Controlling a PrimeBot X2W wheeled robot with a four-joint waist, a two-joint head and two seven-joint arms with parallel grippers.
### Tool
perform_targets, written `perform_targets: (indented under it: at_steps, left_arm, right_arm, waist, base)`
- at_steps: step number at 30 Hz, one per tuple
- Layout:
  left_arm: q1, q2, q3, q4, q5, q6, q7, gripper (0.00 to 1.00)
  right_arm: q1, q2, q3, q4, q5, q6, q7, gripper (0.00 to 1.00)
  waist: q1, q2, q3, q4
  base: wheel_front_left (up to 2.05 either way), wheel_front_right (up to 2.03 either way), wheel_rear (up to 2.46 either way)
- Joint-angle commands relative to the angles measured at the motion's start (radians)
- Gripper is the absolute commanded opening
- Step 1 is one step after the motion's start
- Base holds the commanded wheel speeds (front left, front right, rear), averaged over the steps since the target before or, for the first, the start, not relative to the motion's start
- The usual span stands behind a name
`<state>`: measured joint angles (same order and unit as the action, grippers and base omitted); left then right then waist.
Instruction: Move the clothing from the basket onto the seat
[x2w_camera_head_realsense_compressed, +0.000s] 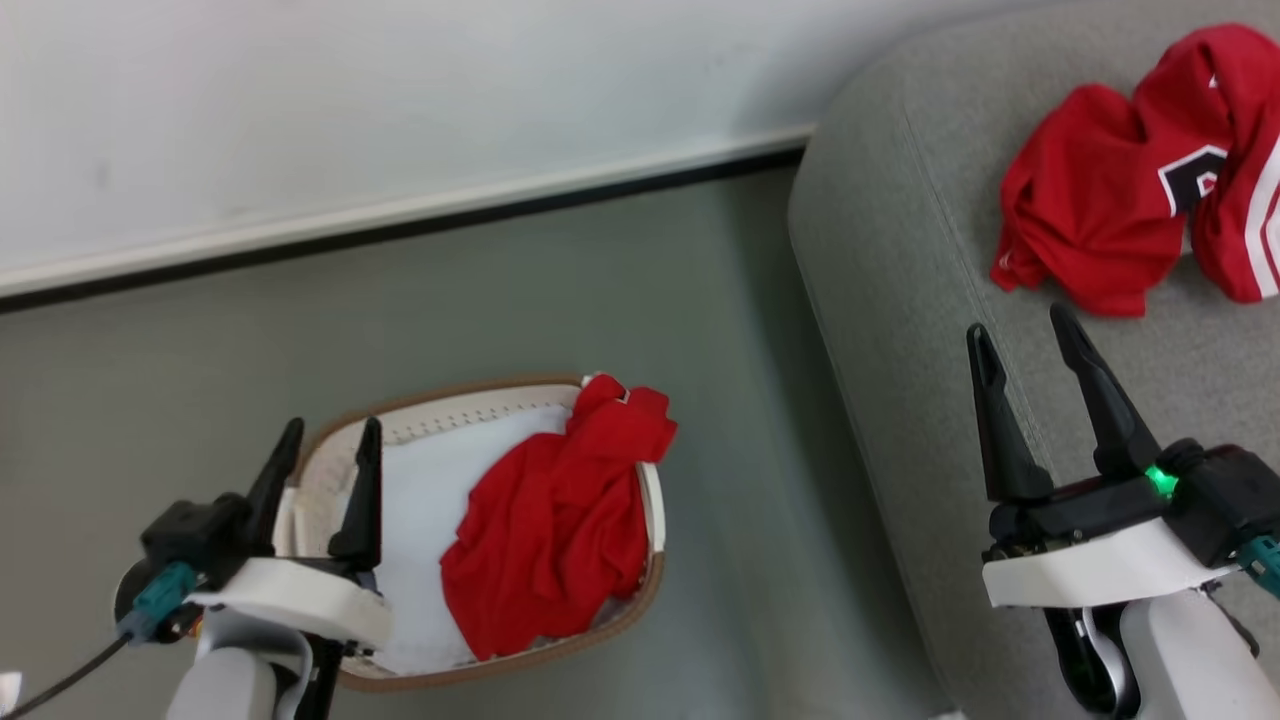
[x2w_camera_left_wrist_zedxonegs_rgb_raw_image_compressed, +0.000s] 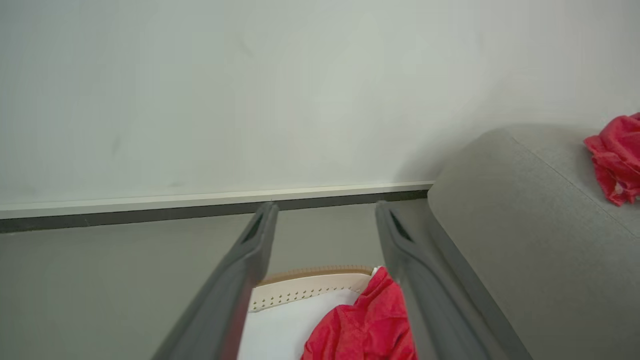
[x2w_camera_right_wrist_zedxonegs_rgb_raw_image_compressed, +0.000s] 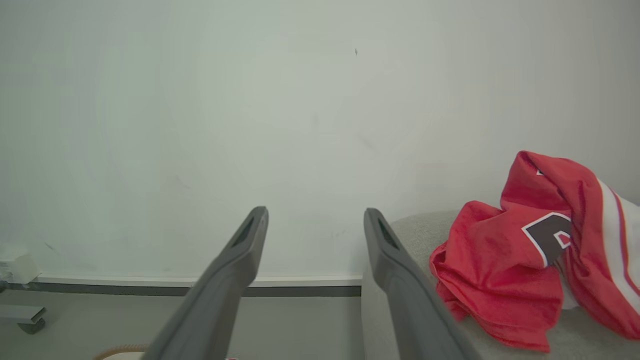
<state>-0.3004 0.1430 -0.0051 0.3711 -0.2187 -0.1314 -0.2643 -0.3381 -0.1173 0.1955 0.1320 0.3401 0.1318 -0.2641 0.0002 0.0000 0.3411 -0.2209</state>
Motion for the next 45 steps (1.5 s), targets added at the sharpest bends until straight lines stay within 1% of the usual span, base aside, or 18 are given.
perform_targets:
  at_steps: [1, 5, 9, 15, 18, 20, 21, 24, 28, 31, 36, 42, 45]
  left_arm:
    - [-0.023, 0.022, -0.014, 0.027, -0.016, 0.002, 0.0, 1.0]
    - [-0.086, 0.057, -0.083, 0.13, -0.041, 0.002, 0.0, 1.0]
    - [-0.163, 0.085, -0.158, 0.242, -0.09, 0.002, 0.021, 1.0]
    - [-0.269, 0.12, -0.265, 0.392, -0.173, 0.002, 0.091, 1.0]
    - [-0.312, 0.13, -0.32, 0.456, -0.232, 0.002, 0.134, 1.0]
    - [-0.346, 0.151, -0.356, 0.492, -0.263, 0.002, 0.161, 1.0]
    - [-0.346, 0.151, -0.356, 0.492, -0.263, 0.002, 0.161, 1.0]
    - [-0.391, 0.176, -0.412, 0.547, -0.289, 0.002, 0.2, 1.0]
    - [-0.442, 0.205, -0.456, 0.618, -0.341, 0.002, 0.243, 1.0]
    - [-0.478, 0.234, -0.485, 0.655, -0.357, 0.002, 0.259, 1.0]
    - [-0.529, 0.274, -0.559, 0.688, -0.361, 0.002, 0.279, 1.0]
    - [-0.566, 0.285, -0.648, 0.72, -0.397, 0.002, 0.339, 1.0]
    - [-0.556, 0.297, -0.703, 0.706, -0.423, 0.002, 0.377, 1.0]
  right_arm:
    - [-0.024, 0.005, -0.004, -0.009, -0.011, -0.002, 0.0, 1.0]
    - [-0.046, 0.013, -0.018, -0.026, -0.015, -0.002, 0.0, 1.0]
    - [-0.061, 0.028, -0.035, -0.048, -0.02, -0.002, 0.0, 1.0]
    - [-0.079, 0.043, -0.037, -0.072, -0.022, -0.002, 0.0, 1.0]
    - [-0.09, 0.049, -0.039, -0.088, -0.016, -0.002, 0.0, 1.0]
    - [-0.094, 0.056, -0.043, -0.098, -0.01, -0.002, 0.0, 1.0]
    - [-0.094, 0.056, -0.043, -0.098, -0.01, -0.002, 0.0, 1.0]
    - [-0.097, 0.064, -0.044, -0.109, -0.002, -0.002, 0.0, 1.0]
    - [-0.106, 0.068, -0.027, -0.116, 0.011, -0.002, 0.0, 1.0]
    - [-0.113, 0.068, -0.019, -0.126, 0.039, -0.002, 0.0, 1.0]
    - [-0.114, 0.068, -0.013, -0.141, 0.069, -0.002, 0.0, 1.0]
    - [-0.101, 0.068, -0.018, -0.153, 0.077, -0.002, 0.0, 1.0]
    - [-0.096, 0.068, -0.011, -0.161, 0.069, -0.002, 0.0, 1.0]
  waist:
    - [-0.0002, 0.0, 0.052, -0.033]
    - [-0.0002, 0.0, 0.104, -0.054]
    - [-0.0002, 0.0, 0.152, -0.076]
    - [-0.0002, 0.0, 0.219, -0.12]
    - [-0.0002, 0.0, 0.254, -0.146]
    - [-0.0002, 0.0, 0.278, -0.162]
    - [-0.0002, 0.0, 0.278, -0.162]
    - [-0.0002, 0.0, 0.314, -0.187]
    - [-0.0002, 0.0, 0.358, -0.222]
    - [-0.0002, 0.0, 0.389, -0.251]
    - [-0.0002, 0.0, 0.436, -0.286]
    - [-0.0002, 0.0, 0.459, -0.283]
    - [-0.0002, 0.0, 0.465, -0.277]
  base:
    - [0.0, 0.0, 0.0]
    - [0.0, 0.0, 0.0]
    - [0.0, 0.0, 0.0]
    - [0.0, 0.0, 0.0]
    - [0.0, 0.0, 0.0]
    - [0.0, 0.0, 0.0]
    - [0.0, 0.0, 0.0]
    - [0.0, 0.0, 0.0]
    - [0.0, 0.0, 0.0]
    - [0.0, 0.0, 0.0]
    - [0.0, 0.0, 0.0]
    - [0.04, 0.04, 0.04]
    - [0.09, 0.09, 0.09]
